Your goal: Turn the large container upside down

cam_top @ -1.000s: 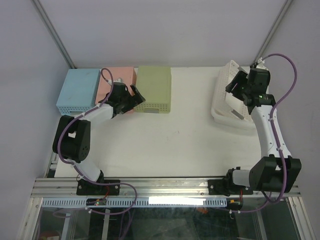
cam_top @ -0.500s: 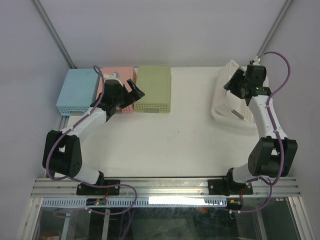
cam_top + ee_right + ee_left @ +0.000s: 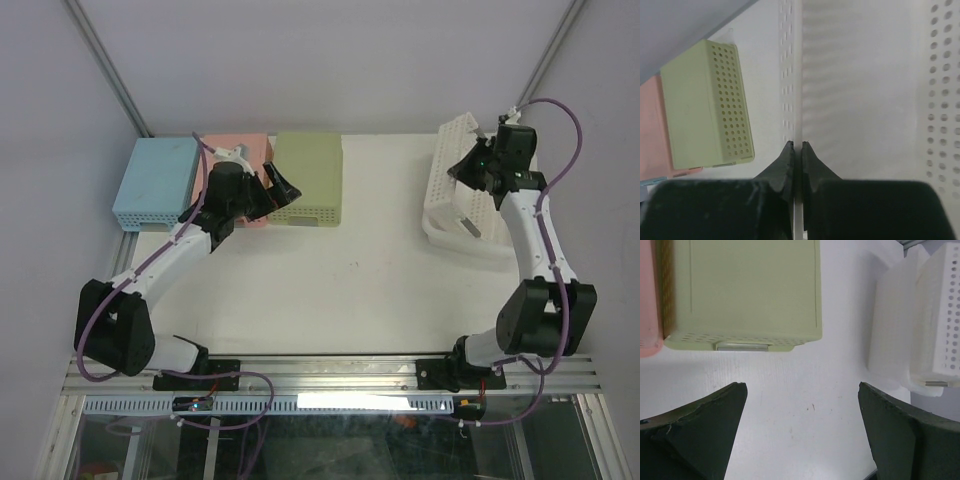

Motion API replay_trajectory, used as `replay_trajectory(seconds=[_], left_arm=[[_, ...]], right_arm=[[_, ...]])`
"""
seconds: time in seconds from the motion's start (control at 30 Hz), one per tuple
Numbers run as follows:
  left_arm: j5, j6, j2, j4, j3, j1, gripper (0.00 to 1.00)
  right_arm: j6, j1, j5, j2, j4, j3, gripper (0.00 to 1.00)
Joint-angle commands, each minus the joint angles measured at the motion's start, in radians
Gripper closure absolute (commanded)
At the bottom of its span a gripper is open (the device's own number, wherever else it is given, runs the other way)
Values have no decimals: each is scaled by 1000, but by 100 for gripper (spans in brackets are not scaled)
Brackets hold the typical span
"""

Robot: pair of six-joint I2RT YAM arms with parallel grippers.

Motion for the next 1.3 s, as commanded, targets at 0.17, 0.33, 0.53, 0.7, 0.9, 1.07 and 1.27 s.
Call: replay_trajectory(seconds=[0.17, 0.33, 0.53, 0.7, 0.9, 1.07, 1.27], left_arm=[[-16, 18, -147, -19, 60, -9, 1], [-45, 20, -213, -48, 52, -10, 1], [-35, 23, -263, -69, 32, -9, 1], [-98, 39, -331, -122, 29, -10, 1], [-94, 66, -355, -158, 45, -9, 1], [-25, 86, -329, -174, 63, -9, 1], [1, 90, -312, -174, 67, -9, 1]], right_arm=[[86, -3, -160, -297, 86, 128, 100], [276, 51, -391, -336, 299, 39, 100], [490, 229, -538, -267, 617, -90, 100], [576, 290, -588, -261, 773, -208, 100], [725, 273, -650, -269, 942, -364, 100], [949, 235, -684, -287, 1227, -552, 100], [1089, 178, -660, -385, 1314, -691, 100]])
